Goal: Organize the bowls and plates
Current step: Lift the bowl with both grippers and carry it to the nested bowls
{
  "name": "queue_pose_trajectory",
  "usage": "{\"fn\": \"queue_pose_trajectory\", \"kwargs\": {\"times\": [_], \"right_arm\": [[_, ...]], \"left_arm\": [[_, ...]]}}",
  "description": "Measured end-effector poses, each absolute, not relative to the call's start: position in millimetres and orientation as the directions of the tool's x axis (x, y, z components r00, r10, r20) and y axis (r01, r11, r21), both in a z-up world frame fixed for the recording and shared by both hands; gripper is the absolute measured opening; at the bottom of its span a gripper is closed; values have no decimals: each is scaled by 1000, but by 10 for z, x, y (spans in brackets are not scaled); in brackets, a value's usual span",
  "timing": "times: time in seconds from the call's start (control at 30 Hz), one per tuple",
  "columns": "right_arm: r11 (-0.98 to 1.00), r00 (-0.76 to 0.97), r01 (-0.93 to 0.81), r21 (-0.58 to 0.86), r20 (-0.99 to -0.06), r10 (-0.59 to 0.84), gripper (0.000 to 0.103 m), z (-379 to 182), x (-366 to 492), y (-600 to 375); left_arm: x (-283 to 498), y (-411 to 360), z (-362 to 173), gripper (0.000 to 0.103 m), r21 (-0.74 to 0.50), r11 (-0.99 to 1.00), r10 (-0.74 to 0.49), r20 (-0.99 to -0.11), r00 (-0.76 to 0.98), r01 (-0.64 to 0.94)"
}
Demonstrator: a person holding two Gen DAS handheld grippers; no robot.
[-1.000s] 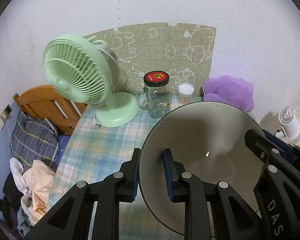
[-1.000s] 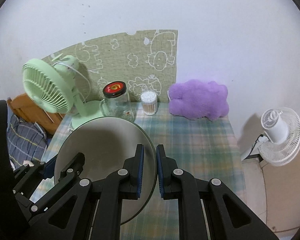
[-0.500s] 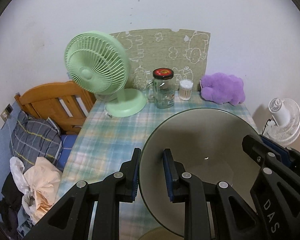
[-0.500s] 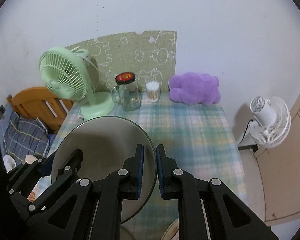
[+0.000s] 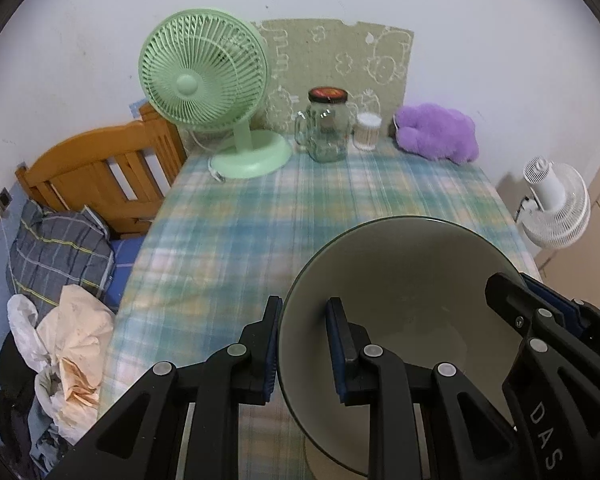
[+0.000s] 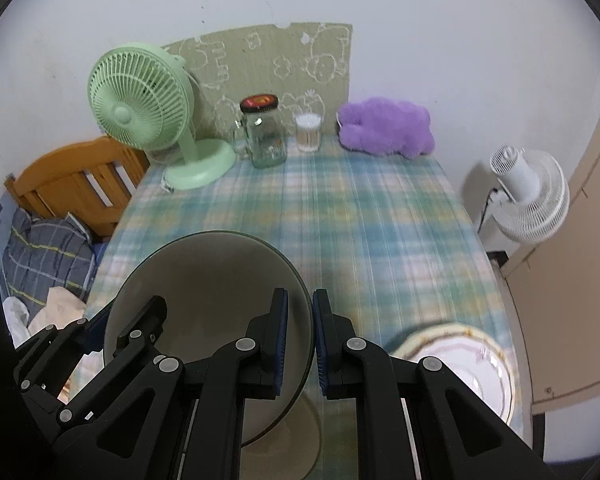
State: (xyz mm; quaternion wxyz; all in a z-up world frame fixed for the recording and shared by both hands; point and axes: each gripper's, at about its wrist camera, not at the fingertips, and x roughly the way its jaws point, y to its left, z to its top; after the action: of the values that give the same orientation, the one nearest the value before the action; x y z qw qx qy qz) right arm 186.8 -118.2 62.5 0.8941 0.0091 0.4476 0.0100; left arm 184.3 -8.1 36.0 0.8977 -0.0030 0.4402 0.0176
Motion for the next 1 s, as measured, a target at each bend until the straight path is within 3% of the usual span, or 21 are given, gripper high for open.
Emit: {"fn": "queue_pose_trajectory", "kwargs": {"times": [0.5,1.0], "right_arm": [[998,511,67,15,-859,-21,16,201,1497,-1126],[995,440,100,-6,-897,-50,16,-108,1479,-1181]], "left_arm": [[1615,-39,-106,20,-24,999,-38,-861,507,34],[1601,-134,-380,20,5,998,-25,-891,454,65]]}}
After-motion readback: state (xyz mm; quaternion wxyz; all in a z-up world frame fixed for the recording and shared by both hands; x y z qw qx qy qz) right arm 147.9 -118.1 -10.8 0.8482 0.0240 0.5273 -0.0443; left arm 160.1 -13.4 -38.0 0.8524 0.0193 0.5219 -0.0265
